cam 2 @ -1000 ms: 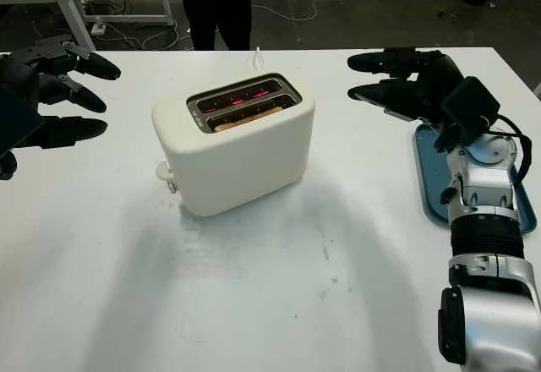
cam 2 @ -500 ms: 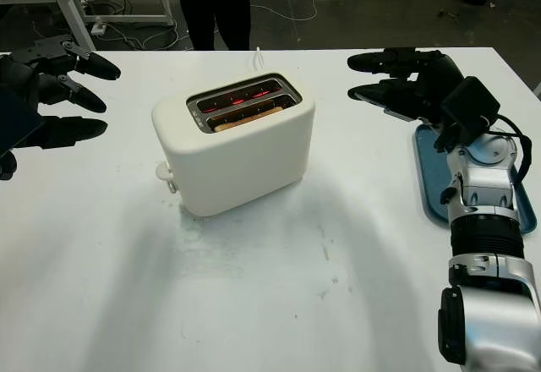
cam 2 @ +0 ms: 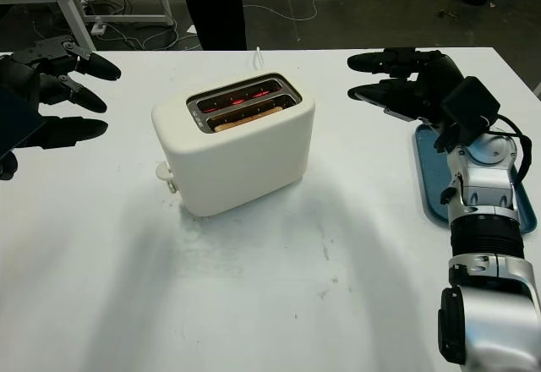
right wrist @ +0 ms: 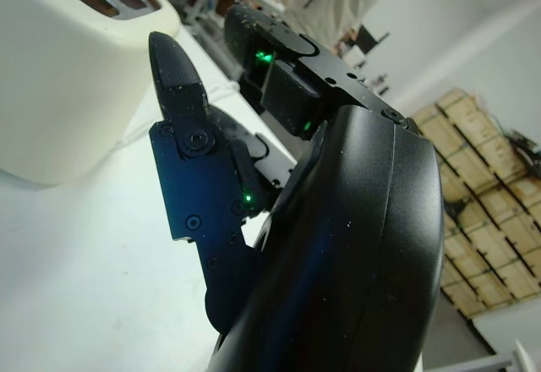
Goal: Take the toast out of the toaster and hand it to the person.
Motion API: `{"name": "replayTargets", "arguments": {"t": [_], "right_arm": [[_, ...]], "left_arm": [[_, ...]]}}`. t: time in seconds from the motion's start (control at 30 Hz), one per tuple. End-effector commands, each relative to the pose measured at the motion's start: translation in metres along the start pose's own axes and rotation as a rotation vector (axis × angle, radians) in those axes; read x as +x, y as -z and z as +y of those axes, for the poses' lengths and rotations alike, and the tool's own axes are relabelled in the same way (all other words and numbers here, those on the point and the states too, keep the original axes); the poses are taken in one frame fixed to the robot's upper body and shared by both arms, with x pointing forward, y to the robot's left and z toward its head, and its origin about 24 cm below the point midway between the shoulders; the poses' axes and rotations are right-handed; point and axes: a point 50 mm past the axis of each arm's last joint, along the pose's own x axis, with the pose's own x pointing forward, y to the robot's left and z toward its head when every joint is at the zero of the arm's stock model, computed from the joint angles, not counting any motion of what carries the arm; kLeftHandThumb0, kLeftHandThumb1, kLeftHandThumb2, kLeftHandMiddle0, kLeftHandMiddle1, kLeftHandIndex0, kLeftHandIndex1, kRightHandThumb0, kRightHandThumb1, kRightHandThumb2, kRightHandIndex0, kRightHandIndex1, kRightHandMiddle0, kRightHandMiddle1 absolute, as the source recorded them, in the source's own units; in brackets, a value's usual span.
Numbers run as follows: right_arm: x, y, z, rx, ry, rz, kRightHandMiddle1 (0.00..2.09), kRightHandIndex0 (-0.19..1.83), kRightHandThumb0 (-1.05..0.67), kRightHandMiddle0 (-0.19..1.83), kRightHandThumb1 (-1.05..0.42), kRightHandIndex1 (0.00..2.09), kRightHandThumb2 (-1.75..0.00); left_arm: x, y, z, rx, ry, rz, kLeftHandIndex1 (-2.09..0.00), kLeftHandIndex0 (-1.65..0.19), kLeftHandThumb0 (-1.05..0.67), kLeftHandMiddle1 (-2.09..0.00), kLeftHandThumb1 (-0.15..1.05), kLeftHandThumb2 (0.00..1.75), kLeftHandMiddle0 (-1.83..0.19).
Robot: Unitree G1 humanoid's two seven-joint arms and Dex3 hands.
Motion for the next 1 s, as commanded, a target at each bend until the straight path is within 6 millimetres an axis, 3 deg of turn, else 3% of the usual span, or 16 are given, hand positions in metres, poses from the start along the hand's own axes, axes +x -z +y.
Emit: {"name": "replayTargets", "arguments": {"t": [0.0,0.97], "right_arm": [[0.0023,-0.0024,-0.0008,0.004,0.002,-0.005,0.00,1.06,-0.43,0.93,-0.84,0.00,0.00],[0.0017,-0.0014,-0.0007,-0.004,-0.001,-0.005,0.00,1.06,-0.45,0.93,-0.84,0.00,0.00]], "left_arm": [[0.0018,-0.0028,0.0014,0.014,-0.007,-0.017,-1.03,-0.47,0.54,-1.32,0.92,0.14,-0.49],[0.0001,-0.0006,0.0014,-0.001,-0.014,-0.010,-1.06,-0.46,0.51,-1.33,0.92,0.15,-0.48]]}}
